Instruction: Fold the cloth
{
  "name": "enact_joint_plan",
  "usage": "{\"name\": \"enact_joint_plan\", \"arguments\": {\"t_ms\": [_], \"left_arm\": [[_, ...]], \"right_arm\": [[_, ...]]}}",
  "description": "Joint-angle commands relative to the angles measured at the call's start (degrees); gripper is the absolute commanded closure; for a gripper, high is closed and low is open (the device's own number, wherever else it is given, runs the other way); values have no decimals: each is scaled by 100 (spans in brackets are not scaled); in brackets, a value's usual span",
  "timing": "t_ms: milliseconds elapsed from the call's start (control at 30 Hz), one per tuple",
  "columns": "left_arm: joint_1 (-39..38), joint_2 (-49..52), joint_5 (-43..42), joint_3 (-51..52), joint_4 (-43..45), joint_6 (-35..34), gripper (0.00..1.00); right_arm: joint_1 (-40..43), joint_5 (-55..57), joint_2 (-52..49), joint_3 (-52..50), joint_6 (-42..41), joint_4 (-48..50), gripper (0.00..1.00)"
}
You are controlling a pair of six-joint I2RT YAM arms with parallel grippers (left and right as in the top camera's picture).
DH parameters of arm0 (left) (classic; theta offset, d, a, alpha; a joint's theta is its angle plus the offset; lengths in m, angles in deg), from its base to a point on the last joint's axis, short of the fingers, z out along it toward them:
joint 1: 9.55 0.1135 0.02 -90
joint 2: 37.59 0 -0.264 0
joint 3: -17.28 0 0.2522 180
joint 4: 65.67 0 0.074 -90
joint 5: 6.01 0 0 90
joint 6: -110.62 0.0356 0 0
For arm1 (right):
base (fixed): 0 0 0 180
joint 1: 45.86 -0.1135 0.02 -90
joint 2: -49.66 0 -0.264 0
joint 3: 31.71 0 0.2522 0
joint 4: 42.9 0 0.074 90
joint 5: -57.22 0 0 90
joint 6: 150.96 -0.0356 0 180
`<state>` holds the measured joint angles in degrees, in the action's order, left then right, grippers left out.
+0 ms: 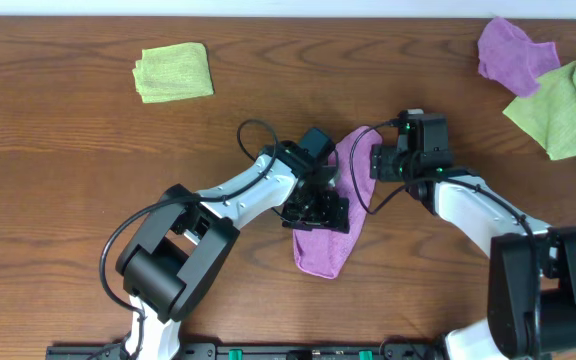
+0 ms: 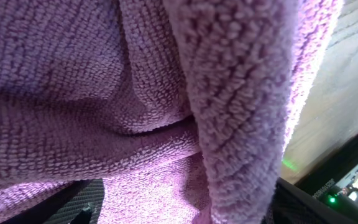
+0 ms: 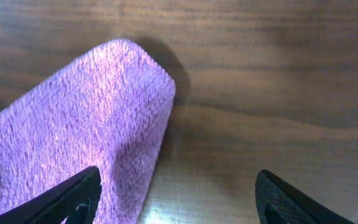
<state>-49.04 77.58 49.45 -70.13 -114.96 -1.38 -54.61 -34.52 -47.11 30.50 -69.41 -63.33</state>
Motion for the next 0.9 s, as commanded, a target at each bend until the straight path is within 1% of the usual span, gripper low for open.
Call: {"name": "enact_joint_plan", "arguments": {"t_ms": [0, 33, 133, 233, 333, 433, 500, 600, 667, 700, 767, 867], "left_arm": [[20, 240, 601, 39, -81, 173, 23], [24, 247, 876, 39, -166, 262, 22], [111, 258, 1416, 37, -494, 710, 16], [341, 258, 1974, 37, -911, 984, 14], [713, 256, 2601, 37, -1143, 977, 11], [1165, 256, 3073, 15, -1080, 870, 8], [1692, 256, 3436, -118, -1029, 837, 7], [2363, 256, 3495, -452, -1029, 1123, 2], [2702, 256, 3342, -739, -1082, 1255, 2], [2844, 256, 3091, -933, -1185, 1344, 3], [3001, 256, 2581, -1353, -1530, 1473, 5], [2959, 236, 2341, -1840, -1978, 1493, 4]], "right_arm": [[101, -46, 280, 304, 170, -155, 21], [133, -48, 356, 389, 170, -212, 21], [157, -48, 490, 603, 173, -332, 21], [155, -48, 597, 761, 186, -380, 20], [155, -68, 656, 837, 184, -385, 20], [155, -122, 656, 859, 186, -387, 20], [155, -153, 656, 859, 188, -402, 20], [155, -177, 656, 859, 186, -402, 20], [155, -315, 656, 859, 190, -402, 20], [153, -450, 656, 859, 195, -411, 20], [127, -776, 656, 859, 282, -413, 20], [15, -903, 656, 859, 286, -411, 20]]}}
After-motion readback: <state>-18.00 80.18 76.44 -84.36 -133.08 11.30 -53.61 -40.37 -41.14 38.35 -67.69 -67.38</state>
